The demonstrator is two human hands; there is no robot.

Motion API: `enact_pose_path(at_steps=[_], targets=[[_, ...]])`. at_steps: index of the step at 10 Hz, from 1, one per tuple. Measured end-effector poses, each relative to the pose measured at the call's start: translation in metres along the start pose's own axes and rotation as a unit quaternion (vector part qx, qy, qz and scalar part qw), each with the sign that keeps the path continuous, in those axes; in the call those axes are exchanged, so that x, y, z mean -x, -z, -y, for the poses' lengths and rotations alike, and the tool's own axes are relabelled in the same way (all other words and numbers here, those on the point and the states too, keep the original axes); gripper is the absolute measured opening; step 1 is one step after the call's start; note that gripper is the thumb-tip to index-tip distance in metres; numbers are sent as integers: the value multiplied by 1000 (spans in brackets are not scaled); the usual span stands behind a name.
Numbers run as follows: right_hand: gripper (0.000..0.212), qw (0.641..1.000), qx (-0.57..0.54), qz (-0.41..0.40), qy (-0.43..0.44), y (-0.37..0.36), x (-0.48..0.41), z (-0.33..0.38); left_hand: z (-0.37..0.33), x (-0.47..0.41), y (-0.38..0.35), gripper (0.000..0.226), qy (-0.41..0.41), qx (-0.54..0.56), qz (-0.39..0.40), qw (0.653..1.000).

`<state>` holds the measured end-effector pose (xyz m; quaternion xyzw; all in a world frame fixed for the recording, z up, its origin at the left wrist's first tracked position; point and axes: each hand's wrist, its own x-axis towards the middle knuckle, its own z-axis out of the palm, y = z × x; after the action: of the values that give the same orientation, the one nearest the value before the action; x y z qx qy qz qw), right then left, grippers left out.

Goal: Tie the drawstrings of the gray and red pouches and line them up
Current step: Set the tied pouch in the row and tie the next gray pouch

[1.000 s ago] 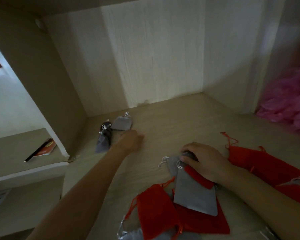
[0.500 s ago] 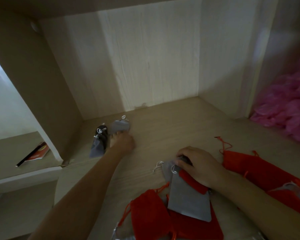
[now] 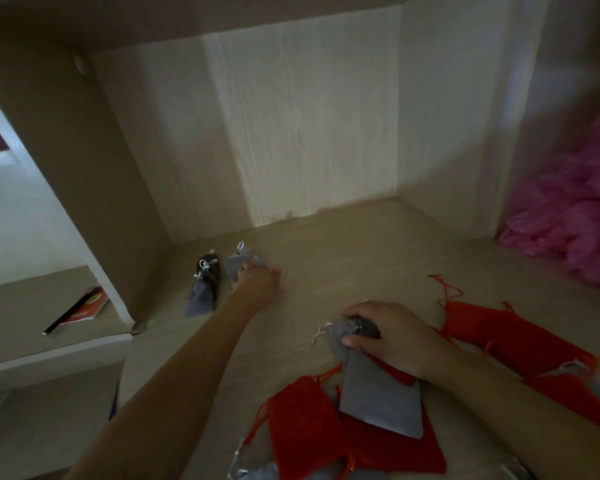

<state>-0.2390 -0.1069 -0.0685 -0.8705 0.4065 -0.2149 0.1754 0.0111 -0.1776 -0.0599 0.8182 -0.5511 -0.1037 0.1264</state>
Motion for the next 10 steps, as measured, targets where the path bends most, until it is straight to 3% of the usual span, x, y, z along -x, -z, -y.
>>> enact_pose_path(at_steps=[1,2,3,4,5,6,7,8,9,10], targets=[[46,1000,-12,-3,-11,1,2,-1,11,-15,-7,45,-59,-40,-14,997],[42,999,1,-28,-25,-2,2,-2,0,0,3,45,-51,-24,-18,998],[18,998,25,-47,-26,-2,0,-4,-12,9,6,38,-74,-4,-47,996],[11,994,-36,-92,-47,3,-1,-3,-31,38,14,32,-121,60,-2,991],[15,969,-162,-173,-69,12,0,4,-49,80,29,49,-156,19,102,982],[10,937,-228,-263,-25,21,3,14,-58,121,46,40,-182,24,165,969],[11,918,-253,-304,40,28,5,22,-63,153,51,47,-226,70,182,954],[12,911,-248,-322,65,29,5,26,-70,164,41,36,-237,203,127,941],[8,918,-242,-306,68,27,6,30,-74,162,34,36,-189,414,65,888],[8,925,-214,-301,90,24,7,31,-72,154,22,43,-143,506,40,850]])
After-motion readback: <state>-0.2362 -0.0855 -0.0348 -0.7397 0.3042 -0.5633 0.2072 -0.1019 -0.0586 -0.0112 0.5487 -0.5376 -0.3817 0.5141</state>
